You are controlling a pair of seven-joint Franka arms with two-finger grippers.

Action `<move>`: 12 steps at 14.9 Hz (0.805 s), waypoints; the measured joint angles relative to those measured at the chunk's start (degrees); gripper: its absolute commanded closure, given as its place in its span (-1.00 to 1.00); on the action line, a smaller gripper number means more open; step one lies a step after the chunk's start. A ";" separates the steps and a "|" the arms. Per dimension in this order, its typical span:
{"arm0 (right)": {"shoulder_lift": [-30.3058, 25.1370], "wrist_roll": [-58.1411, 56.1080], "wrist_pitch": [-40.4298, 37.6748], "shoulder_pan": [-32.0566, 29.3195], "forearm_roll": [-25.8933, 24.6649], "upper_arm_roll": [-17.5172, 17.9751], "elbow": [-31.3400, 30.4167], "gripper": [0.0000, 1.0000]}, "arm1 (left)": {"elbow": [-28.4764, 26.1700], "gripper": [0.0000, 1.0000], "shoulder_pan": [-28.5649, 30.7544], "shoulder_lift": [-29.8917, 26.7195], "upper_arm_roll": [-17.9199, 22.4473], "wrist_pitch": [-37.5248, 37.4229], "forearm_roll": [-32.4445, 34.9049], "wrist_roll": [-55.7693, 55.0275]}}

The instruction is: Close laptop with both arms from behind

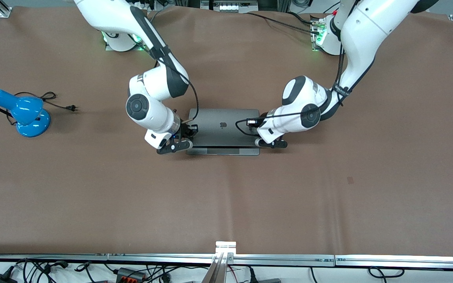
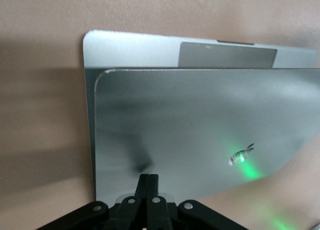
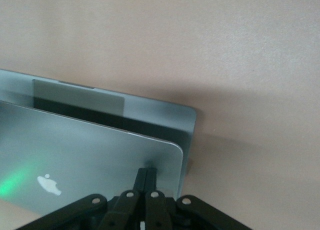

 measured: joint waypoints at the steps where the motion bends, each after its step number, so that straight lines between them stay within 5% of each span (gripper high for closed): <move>1: 1.23 0.00 0.07 0.00 -0.03 -0.09 0.86 1.00 | 0.69 1.00 -0.26 0.86 0.40 0.05 1.35 -0.03; 7: 8.08 -0.04 0.32 0.00 -0.15 -0.19 5.61 1.00 | 3.97 1.00 -4.52 4.19 4.54 0.90 3.73 -0.15; 12: 8.33 -0.04 0.17 0.00 -0.17 -0.20 6.19 1.00 | 4.60 1.00 -5.52 4.21 5.34 1.36 3.83 -0.18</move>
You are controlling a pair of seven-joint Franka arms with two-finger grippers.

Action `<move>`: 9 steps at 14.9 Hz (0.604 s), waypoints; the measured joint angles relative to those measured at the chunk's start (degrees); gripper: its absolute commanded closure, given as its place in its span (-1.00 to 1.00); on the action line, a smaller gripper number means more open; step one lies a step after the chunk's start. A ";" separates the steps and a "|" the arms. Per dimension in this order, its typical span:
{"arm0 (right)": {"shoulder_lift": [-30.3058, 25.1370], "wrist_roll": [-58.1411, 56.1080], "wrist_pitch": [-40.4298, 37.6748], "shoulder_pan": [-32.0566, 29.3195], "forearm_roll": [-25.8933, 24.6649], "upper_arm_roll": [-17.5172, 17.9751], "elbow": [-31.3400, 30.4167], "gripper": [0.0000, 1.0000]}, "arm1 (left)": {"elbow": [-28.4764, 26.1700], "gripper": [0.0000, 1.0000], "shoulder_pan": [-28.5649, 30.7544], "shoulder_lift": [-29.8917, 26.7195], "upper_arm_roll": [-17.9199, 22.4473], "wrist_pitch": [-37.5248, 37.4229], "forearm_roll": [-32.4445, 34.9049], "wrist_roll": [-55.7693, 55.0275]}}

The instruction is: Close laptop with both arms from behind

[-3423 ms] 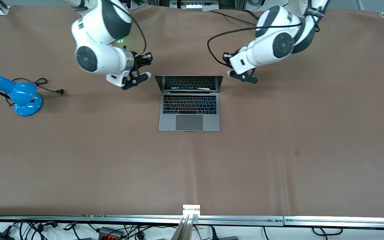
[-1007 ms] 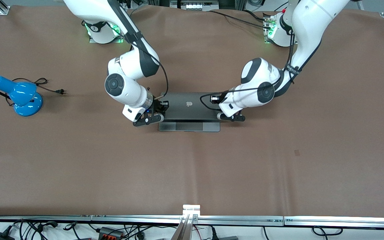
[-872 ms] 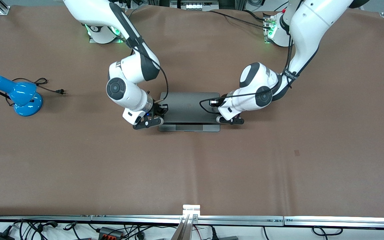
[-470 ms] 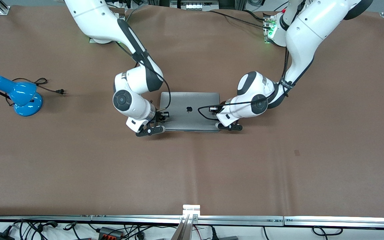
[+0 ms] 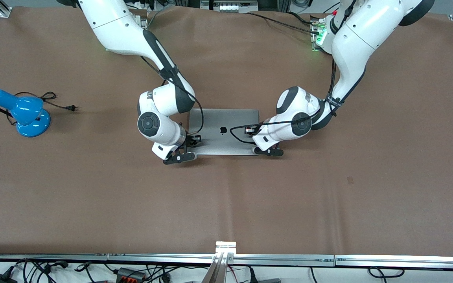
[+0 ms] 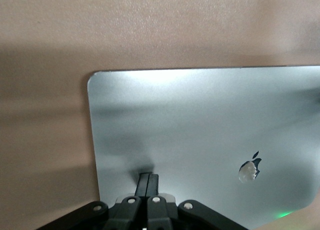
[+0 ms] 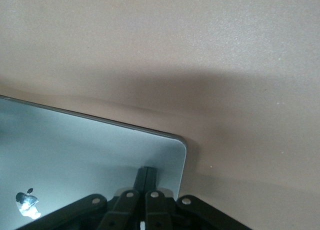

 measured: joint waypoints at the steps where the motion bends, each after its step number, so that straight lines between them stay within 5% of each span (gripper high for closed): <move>1: 0.02 0.00 0.07 0.01 -0.01 -0.04 0.17 1.00 | 0.21 1.00 -0.03 -0.08 0.13 -0.10 0.42 0.00; 5: -0.73 0.00 -0.67 0.20 -1.58 -2.77 2.84 1.00 | 2.03 1.00 0.96 -4.14 0.54 -7.49 2.50 -0.04; 9: -6.16 -0.09 -7.98 0.13 -3.99 -7.36 4.40 1.00 | 2.95 1.00 7.34 -15.77 1.66 -22.80 2.78 -0.02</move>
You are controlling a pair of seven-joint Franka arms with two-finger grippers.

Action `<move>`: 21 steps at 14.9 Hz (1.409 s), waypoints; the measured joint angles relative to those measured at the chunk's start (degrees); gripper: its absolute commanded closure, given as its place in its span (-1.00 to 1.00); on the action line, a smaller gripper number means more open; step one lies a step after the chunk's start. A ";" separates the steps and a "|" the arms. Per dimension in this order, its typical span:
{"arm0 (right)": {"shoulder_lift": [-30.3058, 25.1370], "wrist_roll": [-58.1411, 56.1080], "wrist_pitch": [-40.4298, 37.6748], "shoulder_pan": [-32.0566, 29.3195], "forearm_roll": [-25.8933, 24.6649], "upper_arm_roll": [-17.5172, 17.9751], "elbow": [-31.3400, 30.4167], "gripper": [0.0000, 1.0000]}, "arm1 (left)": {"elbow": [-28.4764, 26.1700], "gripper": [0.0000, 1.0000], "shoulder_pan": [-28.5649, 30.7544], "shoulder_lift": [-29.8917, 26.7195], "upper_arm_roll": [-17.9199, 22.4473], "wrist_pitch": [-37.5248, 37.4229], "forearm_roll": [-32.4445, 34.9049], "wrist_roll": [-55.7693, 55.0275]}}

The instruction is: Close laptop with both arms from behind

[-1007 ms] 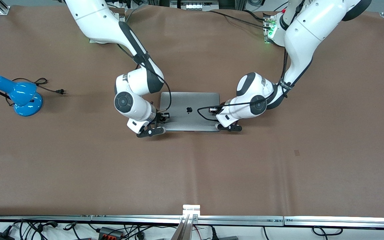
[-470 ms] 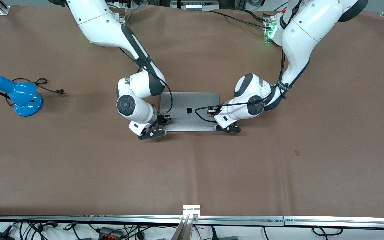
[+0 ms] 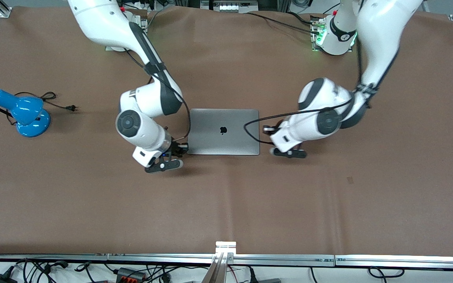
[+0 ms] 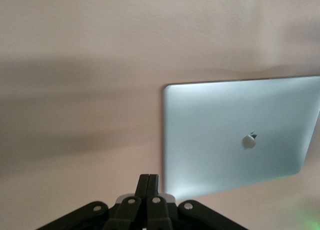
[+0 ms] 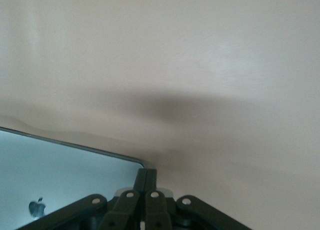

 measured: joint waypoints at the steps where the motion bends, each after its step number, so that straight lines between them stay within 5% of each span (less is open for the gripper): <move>1: -1.87 -0.16 -2.73 -0.02 -0.40 -1.45 0.11 1.00 | 0.01 0.78 1.05 -3.19 1.51 -4.13 0.15 0.29; 2: -3.85 -0.28 -5.77 -0.06 -1.31 -3.08 0.29 1.00 | 0.02 0.21 1.49 -6.45 3.81 -8.25 0.34 1.24; 3: -5.96 -0.56 -9.30 -0.12 -2.49 -4.74 0.64 1.00 | 0.03 -0.86 1.61 -9.53 6.38 -11.59 0.40 2.70; 4: -7.99 -1.23 -13.53 -0.18 -3.65 -6.43 1.34 1.00 | 0.05 -1.00 1.67 -12.46 8.91 -14.35 0.43 3.86; 7: -11.66 -3.36 -28.52 -0.26 -5.00 -11.47 6.97 0.97 | 2.01 -1.00 1.85 -20.13 15.41 -22.00 1.11 8.01; 8: -12.11 -3.46 -32.34 -0.28 -5.12 -12.82 9.25 -0.19 | 3.64 -1.00 1.86 -21.72 17.09 -24.55 2.69 8.91; 9: -12.31 -3.46 -35.23 -0.30 -5.40 -14.13 11.34 -0.99 | 5.33 -1.00 1.86 -22.78 18.80 -26.50 3.92 9.51; 12: -12.26 -3.46 -38.27 -0.35 -6.54 -16.96 15.13 -1.00 | 7.96 -1.00 1.95 -23.73 22.93 -28.51 5.35 10.69; 18: -11.98 -3.60 -39.33 -0.39 -7.36 -22.98 18.52 -1.00 | 8.13 -1.00 1.01 -23.79 22.97 -28.37 7.56 10.85; 21: -12.09 -3.62 -39.32 -2.93 -7.38 -22.39 21.72 -1.00 | 8.33 -1.00 1.06 -23.79 23.23 -28.35 7.61 12.35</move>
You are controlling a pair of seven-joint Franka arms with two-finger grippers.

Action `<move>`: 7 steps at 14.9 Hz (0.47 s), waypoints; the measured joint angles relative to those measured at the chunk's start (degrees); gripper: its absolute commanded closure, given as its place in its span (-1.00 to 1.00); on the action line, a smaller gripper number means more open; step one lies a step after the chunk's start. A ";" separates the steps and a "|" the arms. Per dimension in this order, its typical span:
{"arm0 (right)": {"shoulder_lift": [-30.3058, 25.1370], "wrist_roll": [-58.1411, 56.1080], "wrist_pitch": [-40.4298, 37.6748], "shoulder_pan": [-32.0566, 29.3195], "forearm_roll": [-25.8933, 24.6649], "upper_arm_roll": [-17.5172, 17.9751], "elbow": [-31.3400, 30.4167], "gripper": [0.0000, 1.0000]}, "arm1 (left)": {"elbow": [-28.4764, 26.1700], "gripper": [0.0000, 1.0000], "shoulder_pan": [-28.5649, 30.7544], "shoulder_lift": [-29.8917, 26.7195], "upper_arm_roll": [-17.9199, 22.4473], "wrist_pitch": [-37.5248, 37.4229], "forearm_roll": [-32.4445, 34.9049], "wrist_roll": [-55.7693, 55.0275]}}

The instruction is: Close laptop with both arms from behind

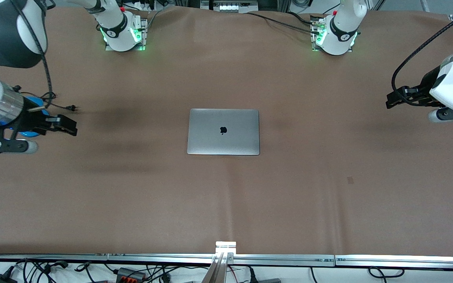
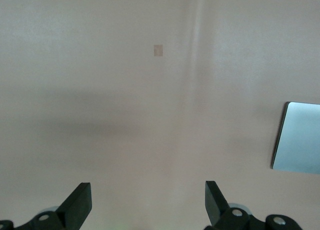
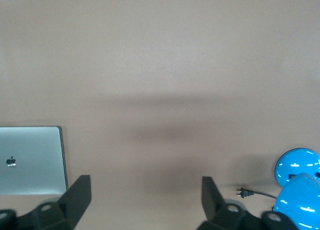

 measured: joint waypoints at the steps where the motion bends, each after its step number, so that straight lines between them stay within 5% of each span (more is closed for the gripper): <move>1: -0.22 0.00 0.15 -2.94 -0.02 2.66 0.54 -1.00 | 0.01 -1.00 0.08 0.00 0.07 0.00 0.00 0.42; 7: -3.15 0.00 1.60 -29.26 -8.92 29.62 0.84 -1.00 | 0.02 -1.00 0.19 0.00 0.15 0.00 0.00 0.63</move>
